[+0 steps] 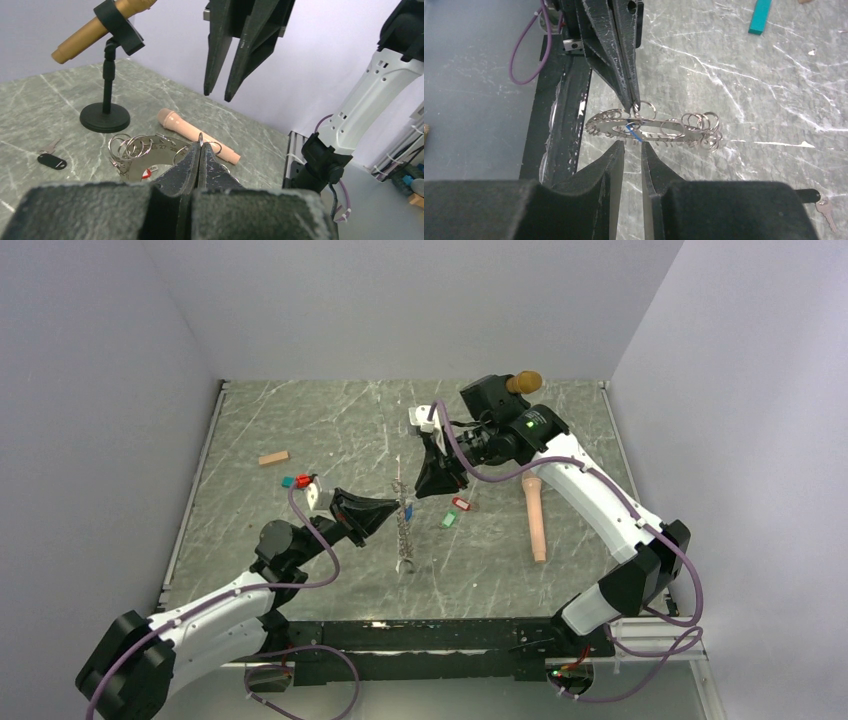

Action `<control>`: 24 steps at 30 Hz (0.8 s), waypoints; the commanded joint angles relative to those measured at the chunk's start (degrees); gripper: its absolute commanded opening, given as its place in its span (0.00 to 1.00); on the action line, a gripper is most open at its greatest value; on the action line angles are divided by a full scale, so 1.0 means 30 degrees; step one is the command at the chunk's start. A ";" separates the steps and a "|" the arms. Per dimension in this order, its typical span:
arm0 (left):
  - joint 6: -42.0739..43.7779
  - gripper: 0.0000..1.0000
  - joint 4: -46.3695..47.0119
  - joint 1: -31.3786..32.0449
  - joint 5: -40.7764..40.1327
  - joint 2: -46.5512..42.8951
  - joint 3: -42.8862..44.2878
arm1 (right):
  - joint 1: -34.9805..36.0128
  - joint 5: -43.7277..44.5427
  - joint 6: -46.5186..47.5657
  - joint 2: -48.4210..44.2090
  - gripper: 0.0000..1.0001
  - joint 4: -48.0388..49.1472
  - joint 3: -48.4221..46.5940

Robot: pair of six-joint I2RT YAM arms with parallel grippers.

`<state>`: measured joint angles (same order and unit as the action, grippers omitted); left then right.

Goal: Put the keys on the keyring

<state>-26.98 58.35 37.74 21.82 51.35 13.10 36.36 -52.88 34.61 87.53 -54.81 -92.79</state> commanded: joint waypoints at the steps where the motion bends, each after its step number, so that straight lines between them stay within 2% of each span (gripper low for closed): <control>1: -0.0758 0.00 0.4710 -0.0087 0.1166 0.0828 0.0062 | -0.0093 -0.0883 -0.0438 -0.0581 0.23 0.0927 0.0181; 9: -0.1088 0.00 0.6348 -0.0092 0.2345 0.2100 0.0503 | -0.0025 -0.1860 -0.0861 -0.0203 0.22 0.1501 0.0653; 24: -0.1058 0.00 0.6173 -0.0071 0.2349 0.2314 0.0845 | 0.0622 -0.2298 -0.0724 0.0229 0.17 0.1421 0.1145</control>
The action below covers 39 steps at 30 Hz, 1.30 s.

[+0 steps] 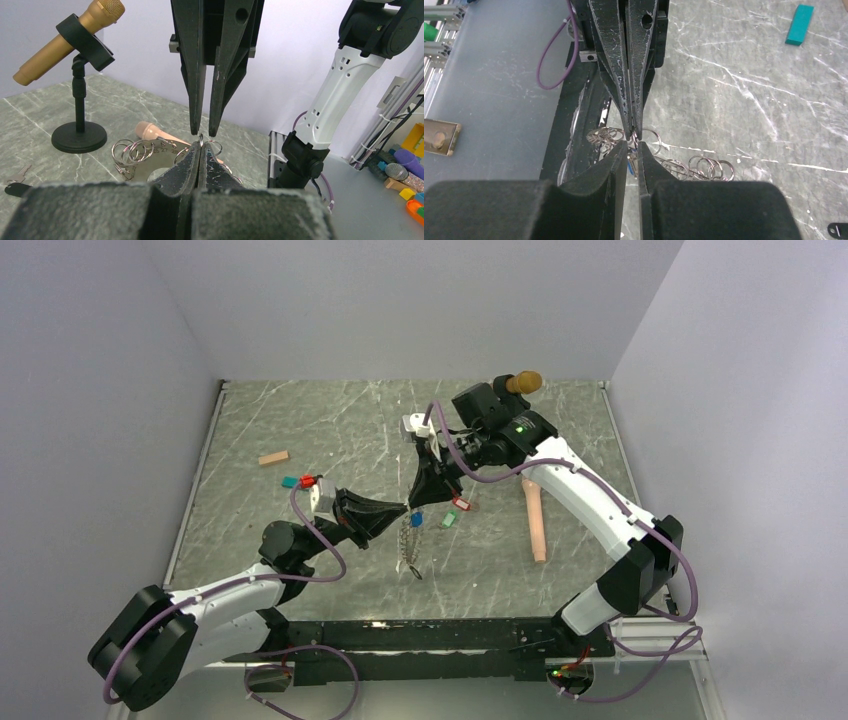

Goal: Put the keys on the keyring

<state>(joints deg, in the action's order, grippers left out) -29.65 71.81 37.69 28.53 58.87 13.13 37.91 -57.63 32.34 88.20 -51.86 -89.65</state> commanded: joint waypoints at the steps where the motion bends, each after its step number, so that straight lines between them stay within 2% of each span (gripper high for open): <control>1: -0.0152 0.00 0.1616 -0.0066 0.0125 -0.0214 0.0843 | 0.0132 -0.0688 0.0043 0.0001 0.16 0.0439 0.0139; 8: -0.0127 0.00 0.1434 -0.0070 0.0127 -0.0287 0.0956 | 0.0213 -0.0611 0.0117 0.0100 0.09 0.0373 0.0204; 18: -0.0049 0.00 0.1280 -0.0055 -0.0012 -0.0296 0.1026 | 0.0429 -0.0450 0.0372 0.0219 0.07 0.0079 0.0221; 21: -0.0033 0.00 0.1242 -0.0081 -0.0048 -0.0284 0.1037 | 0.0455 -0.0420 0.0618 0.0272 0.00 -0.0158 0.0111; 27: 0.0166 0.00 0.0693 -0.0078 0.0143 -0.0479 0.1067 | 0.0541 -0.0243 0.1621 0.0285 0.00 -0.1056 -0.0204; 30: 0.0666 0.00 -0.0922 -0.0085 0.0513 -0.0945 0.1338 | 0.0619 0.0395 0.1763 0.0273 0.00 -0.1424 -0.0387; 39: 0.4223 0.35 -0.9603 -0.0150 0.1537 -0.3802 0.3145 | 0.0764 0.1858 0.2217 0.0397 0.00 -0.3002 -0.1143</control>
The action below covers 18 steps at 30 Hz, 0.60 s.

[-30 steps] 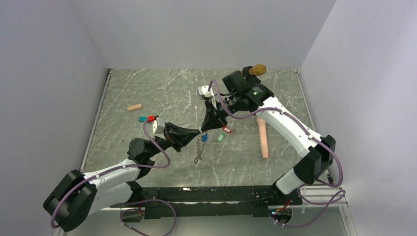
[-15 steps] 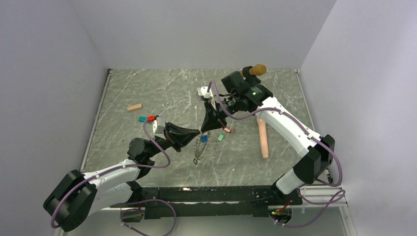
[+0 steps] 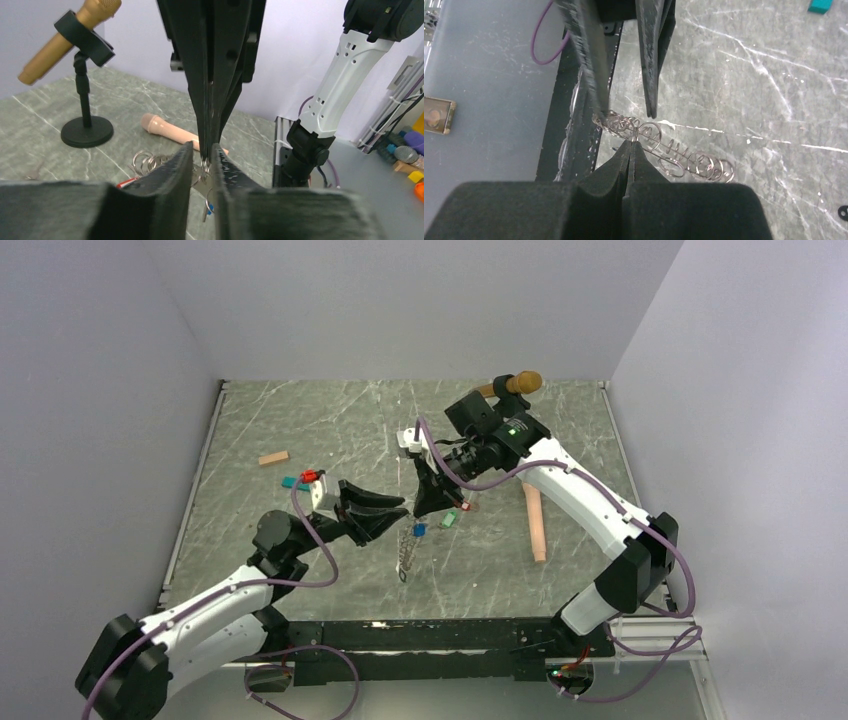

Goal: Put the keys on the keyring

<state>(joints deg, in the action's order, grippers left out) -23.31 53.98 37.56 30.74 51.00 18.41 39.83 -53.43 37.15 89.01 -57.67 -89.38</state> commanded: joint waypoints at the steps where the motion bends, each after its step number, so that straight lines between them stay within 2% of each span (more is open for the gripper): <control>1: 0.2577 0.36 -0.4657 -0.0107 0.1003 -0.1393 0.1665 | 0.0141 0.0604 0.0690 0.0253 0.00 -0.1349 -0.1381; 4: 0.3719 0.33 -0.6989 -0.0106 0.1605 -0.1795 0.2362 | 0.0191 0.0969 0.0683 0.0412 0.00 -0.1667 -0.1523; 8: 0.6170 0.43 -1.1214 -0.0101 0.2353 -0.1862 0.3741 | 0.0198 0.1680 0.0833 0.0621 0.00 -0.2428 -0.1986; 11: 0.8075 0.43 -1.4250 -0.0106 0.2822 -0.1627 0.4985 | 0.0228 0.2315 0.1212 0.1115 0.00 -0.3493 -0.2765; 14: 0.8991 0.42 -1.5112 -0.0120 0.3225 -0.1257 0.5581 | 0.0328 0.3275 0.1419 0.1765 0.00 -0.4431 -0.3518; 18: 0.8525 0.37 -1.3822 -0.0041 0.3987 -0.0519 0.5659 | 0.0466 0.4140 0.1650 0.2545 0.00 -0.5603 -0.4394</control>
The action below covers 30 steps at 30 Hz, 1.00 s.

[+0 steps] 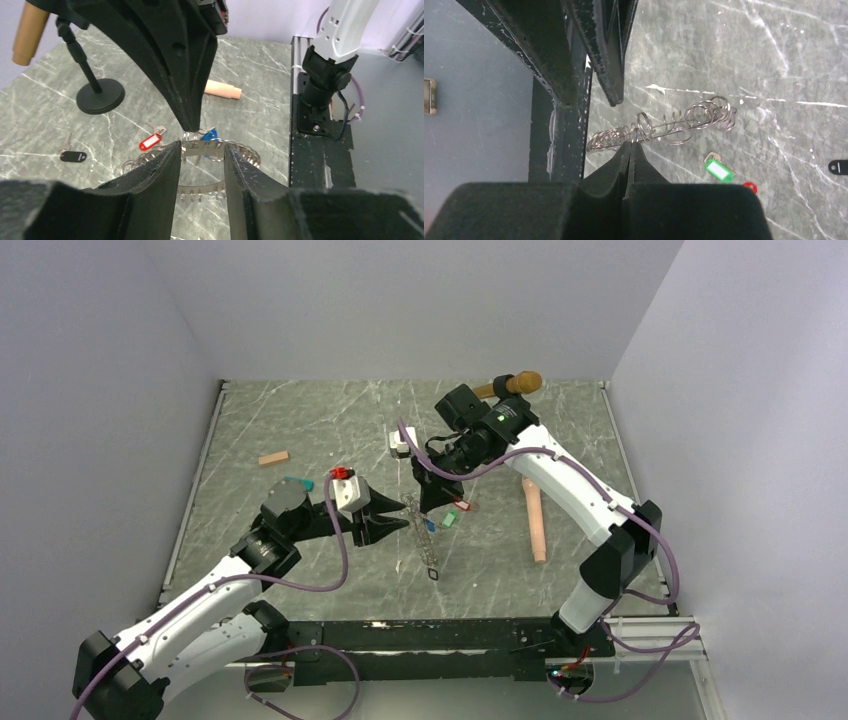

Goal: Put the keys on the keyring

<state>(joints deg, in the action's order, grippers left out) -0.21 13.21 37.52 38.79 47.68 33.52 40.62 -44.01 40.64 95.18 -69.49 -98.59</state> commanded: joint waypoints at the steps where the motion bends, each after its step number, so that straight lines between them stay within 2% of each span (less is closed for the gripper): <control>1: 0.0555 0.34 0.0112 0.0011 0.1679 0.0885 0.0699 | 0.0230 0.1217 0.0449 0.0632 0.00 -0.1805 -0.1456; 5: -0.0856 0.27 0.1022 0.0441 0.2443 0.2177 0.0774 | 0.0257 0.1840 0.0482 0.0937 0.00 -0.2281 -0.1790; 12: -0.1954 0.37 0.2763 0.0764 0.1112 0.3327 -0.0376 | 0.0243 0.1700 0.0465 0.0919 0.00 -0.2314 -0.1947; 17: -0.1741 0.45 0.2820 0.0782 0.0259 0.3920 -0.0053 | 0.0243 0.1410 0.0486 0.0849 0.00 -0.2388 -0.1931; 23: -0.1805 0.49 0.3012 0.0780 0.0111 0.4401 0.0224 | 0.0240 0.1201 0.0427 0.0726 0.00 -0.2285 -0.1781; 30: -0.2288 0.47 0.4067 0.0768 0.0376 0.4631 0.0231 | 0.0279 0.0860 0.0566 0.0806 0.00 -0.2450 -0.1718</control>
<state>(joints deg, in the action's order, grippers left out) -5.58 20.16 39.64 39.20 60.99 32.49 41.15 -39.13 41.85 98.85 -76.09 -101.73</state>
